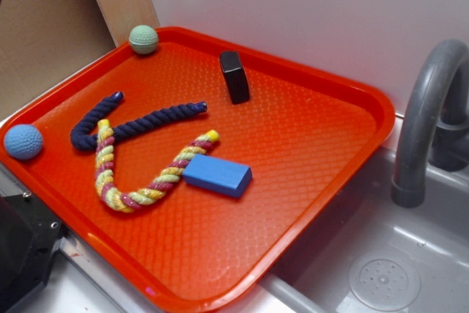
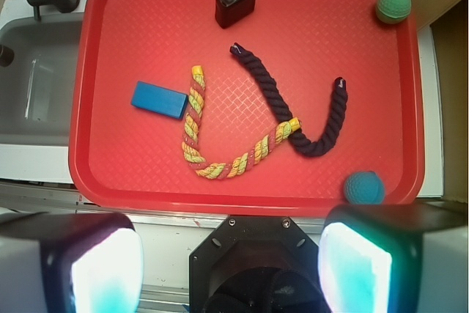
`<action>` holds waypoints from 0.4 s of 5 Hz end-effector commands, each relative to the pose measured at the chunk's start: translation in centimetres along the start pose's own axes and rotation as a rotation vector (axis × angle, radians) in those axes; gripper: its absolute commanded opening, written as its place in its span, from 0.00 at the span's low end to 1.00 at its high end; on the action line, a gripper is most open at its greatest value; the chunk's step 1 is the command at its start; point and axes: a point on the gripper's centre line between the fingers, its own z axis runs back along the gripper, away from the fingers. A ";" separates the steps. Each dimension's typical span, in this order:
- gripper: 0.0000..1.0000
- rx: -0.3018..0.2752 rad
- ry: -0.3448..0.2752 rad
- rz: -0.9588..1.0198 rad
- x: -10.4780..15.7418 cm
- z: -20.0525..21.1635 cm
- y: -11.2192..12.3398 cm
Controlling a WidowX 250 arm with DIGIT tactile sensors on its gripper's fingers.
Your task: Grab the black box.
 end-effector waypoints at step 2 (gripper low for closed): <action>1.00 -0.007 -0.057 0.209 4.8 -2.6 0.6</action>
